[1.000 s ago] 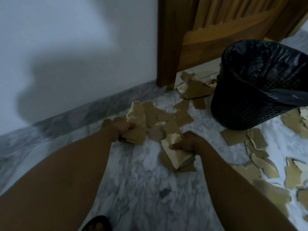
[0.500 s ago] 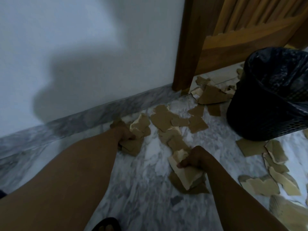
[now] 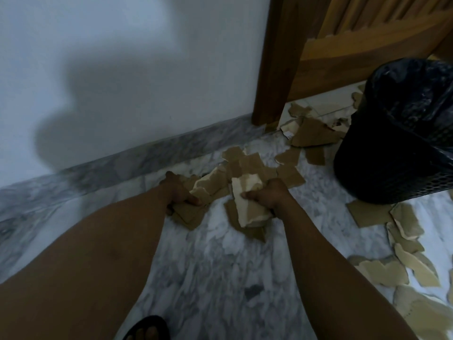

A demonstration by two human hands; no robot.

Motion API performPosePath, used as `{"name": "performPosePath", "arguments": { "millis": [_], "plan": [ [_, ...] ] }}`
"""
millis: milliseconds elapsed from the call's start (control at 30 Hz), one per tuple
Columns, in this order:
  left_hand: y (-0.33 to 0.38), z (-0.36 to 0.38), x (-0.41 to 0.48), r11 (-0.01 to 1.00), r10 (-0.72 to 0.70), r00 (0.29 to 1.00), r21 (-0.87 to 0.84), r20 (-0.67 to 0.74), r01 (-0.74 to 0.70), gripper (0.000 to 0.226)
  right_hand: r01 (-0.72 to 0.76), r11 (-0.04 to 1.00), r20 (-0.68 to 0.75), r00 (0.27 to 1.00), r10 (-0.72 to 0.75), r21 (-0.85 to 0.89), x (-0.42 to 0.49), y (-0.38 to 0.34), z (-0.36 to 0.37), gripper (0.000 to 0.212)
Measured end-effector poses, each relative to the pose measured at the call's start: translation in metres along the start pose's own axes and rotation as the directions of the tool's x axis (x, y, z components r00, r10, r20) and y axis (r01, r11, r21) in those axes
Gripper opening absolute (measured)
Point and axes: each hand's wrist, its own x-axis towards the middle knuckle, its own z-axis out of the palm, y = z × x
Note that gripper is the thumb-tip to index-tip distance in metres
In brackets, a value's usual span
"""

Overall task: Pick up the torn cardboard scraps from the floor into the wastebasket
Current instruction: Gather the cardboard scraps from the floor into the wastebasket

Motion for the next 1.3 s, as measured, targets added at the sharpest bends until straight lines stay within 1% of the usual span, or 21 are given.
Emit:
{"name": "performPosePath", "arguments": {
  "millis": [67,100,167,200,267,333,400,500,533,600,633,667,733,833,933,1000,1067,1167,1233,1267,1300],
  "plan": [
    [-0.002,0.003,0.000,0.998,0.000,1.000,-0.070,0.020,0.001,0.138,0.028,0.992,-0.030,0.999,-0.032,-0.124,0.012,-0.013,0.001,0.112],
    [-0.005,0.005,0.002,0.997,0.003,1.000,-0.079,0.027,-0.001,0.133,0.034,0.976,-0.051,0.998,-0.046,-0.217,0.017,-0.020,-0.001,0.117],
    [-0.010,0.009,0.006,0.996,0.020,0.999,-0.092,0.033,-0.017,0.131,0.031,0.915,-0.049,0.997,-0.055,-0.402,0.031,-0.035,-0.004,0.117],
    [-0.012,0.010,0.008,0.994,0.029,0.999,-0.107,0.037,-0.025,0.130,0.040,0.871,-0.021,0.998,-0.057,-0.490,0.041,-0.043,-0.005,0.118],
    [-0.013,0.012,0.011,0.992,0.037,0.998,-0.125,0.043,-0.031,0.130,0.063,0.749,0.058,0.998,-0.033,-0.659,0.057,-0.056,-0.004,0.122],
    [-0.012,0.012,0.014,0.992,0.049,0.997,-0.117,0.055,-0.043,0.131,0.077,0.671,0.099,0.995,-0.004,-0.738,0.072,-0.063,-0.002,0.120],
    [-0.013,0.012,0.018,0.993,0.052,0.997,-0.106,0.052,-0.046,0.131,0.092,0.694,0.123,0.992,-0.005,-0.714,0.075,-0.064,0.001,0.108],
    [-0.013,0.011,0.020,0.995,0.061,0.997,-0.081,0.051,-0.056,0.133,0.142,0.734,0.117,0.989,-0.086,-0.664,0.076,-0.058,0.004,0.081],
    [-0.012,0.010,0.019,0.995,0.060,0.997,-0.088,0.055,-0.055,0.134,0.164,0.750,0.111,0.986,-0.121,-0.641,0.076,-0.054,0.006,0.078],
    [-0.010,0.009,0.015,0.992,0.049,0.997,-0.120,0.061,-0.041,0.137,0.200,0.756,0.092,0.979,-0.183,-0.623,0.073,-0.047,0.007,0.085],
    [-0.010,0.009,0.013,0.991,0.044,0.997,-0.128,0.058,-0.037,0.137,0.223,0.775,0.083,0.973,-0.217,-0.592,0.068,-0.046,0.005,0.084],
    [-0.009,0.009,0.011,0.991,0.041,0.998,-0.130,0.053,-0.034,0.137,0.253,0.795,0.073,0.964,-0.257,-0.551,0.060,-0.045,0.003,0.076],
    [-0.008,0.009,0.006,0.991,0.033,0.998,-0.133,0.048,-0.026,0.137,0.281,0.846,0.046,0.955,-0.292,-0.452,0.045,-0.043,-0.009,0.061],
    [-0.006,0.009,-0.002,0.979,0.012,0.999,-0.203,0.040,-0.003,0.135,0.242,0.953,-0.031,0.967,-0.252,-0.184,0.024,-0.036,-0.037,0.054],
    [-0.004,0.013,-0.016,0.965,-0.009,1.000,-0.261,0.000,0.009,0.129,0.226,0.974,-0.062,0.972,-0.225,0.012,-0.001,-0.040,-0.074,0.047],
    [0.000,0.017,-0.025,0.951,0.004,1.000,-0.307,-0.029,-0.012,0.123,0.242,0.970,-0.086,0.967,-0.239,0.027,-0.016,-0.050,-0.098,0.043],
    [0.011,0.018,-0.038,0.941,0.055,0.997,-0.330,-0.052,-0.070,0.111,0.260,0.966,-0.149,0.954,-0.258,-0.013,-0.024,-0.063,-0.121,0.047],
    [0.046,0.000,-0.064,0.972,0.165,0.983,-0.154,-0.074,-0.175,0.095,0.311,0.938,-0.222,0.914,-0.339,-0.154,-0.042,-0.091,-0.153,0.054],
    [0.079,-0.025,-0.084,0.964,0.226,0.972,-0.131,-0.065,-0.233,0.081,0.360,0.907,-0.266,0.872,-0.410,-0.220,-0.059,-0.114,-0.178,0.059],
    [0.097,-0.039,-0.095,0.952,0.254,0.964,-0.153,-0.077,-0.264,0.081,0.382,0.891,-0.304,0.843,-0.444,-0.244,-0.070,-0.125,-0.195,0.065],
    [0.116,-0.051,-0.106,0.936,0.289,0.953,-0.183,-0.093,-0.301,0.088,0.390,0.879,-0.336,0.817,-0.468,-0.275,-0.082,-0.136,-0.212,0.072]
  ]
}}
